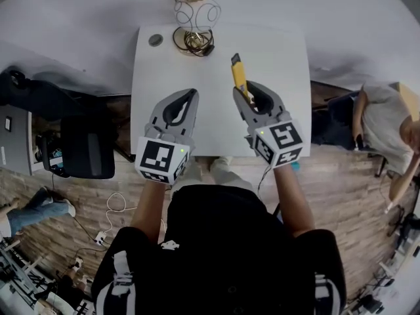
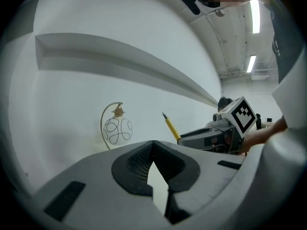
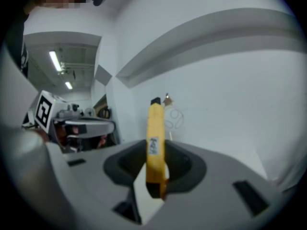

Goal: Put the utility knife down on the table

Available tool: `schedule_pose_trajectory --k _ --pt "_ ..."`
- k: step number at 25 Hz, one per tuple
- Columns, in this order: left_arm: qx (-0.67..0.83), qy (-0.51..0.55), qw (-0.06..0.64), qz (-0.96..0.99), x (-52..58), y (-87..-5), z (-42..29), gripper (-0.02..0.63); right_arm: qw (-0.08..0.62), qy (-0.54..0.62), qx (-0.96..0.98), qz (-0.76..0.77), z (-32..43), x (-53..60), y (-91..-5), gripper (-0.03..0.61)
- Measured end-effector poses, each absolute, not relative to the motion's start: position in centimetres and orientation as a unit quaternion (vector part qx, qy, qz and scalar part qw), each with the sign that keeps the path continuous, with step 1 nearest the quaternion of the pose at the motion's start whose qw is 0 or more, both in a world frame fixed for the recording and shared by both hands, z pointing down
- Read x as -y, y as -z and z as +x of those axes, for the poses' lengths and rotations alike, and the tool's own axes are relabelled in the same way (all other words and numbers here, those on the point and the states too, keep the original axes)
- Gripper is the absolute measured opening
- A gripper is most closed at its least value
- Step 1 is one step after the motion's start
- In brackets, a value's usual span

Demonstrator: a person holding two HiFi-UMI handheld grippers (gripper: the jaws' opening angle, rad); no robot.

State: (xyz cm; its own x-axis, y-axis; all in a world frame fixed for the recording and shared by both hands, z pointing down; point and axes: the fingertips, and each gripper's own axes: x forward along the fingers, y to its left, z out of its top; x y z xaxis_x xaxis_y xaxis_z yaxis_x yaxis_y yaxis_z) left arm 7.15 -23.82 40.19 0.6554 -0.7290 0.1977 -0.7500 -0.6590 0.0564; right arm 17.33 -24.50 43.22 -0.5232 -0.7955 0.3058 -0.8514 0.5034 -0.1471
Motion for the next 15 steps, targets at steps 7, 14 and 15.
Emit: schedule_pose_trajectory --k 7,14,15 --pt "0.411 -0.097 0.079 0.903 23.9 -42.6 6.0 0.02 0.142 -0.168 0.871 0.439 15.0 24.7 -47.4 0.137" --pt "0.425 -0.113 0.104 0.892 23.6 -45.3 4.5 0.02 0.199 -0.198 0.866 0.414 14.0 23.6 -52.3 0.137" --pt "0.426 -0.115 0.106 0.891 23.5 -45.6 4.4 0.02 0.209 -0.201 0.865 0.409 13.9 23.4 -53.0 0.137"
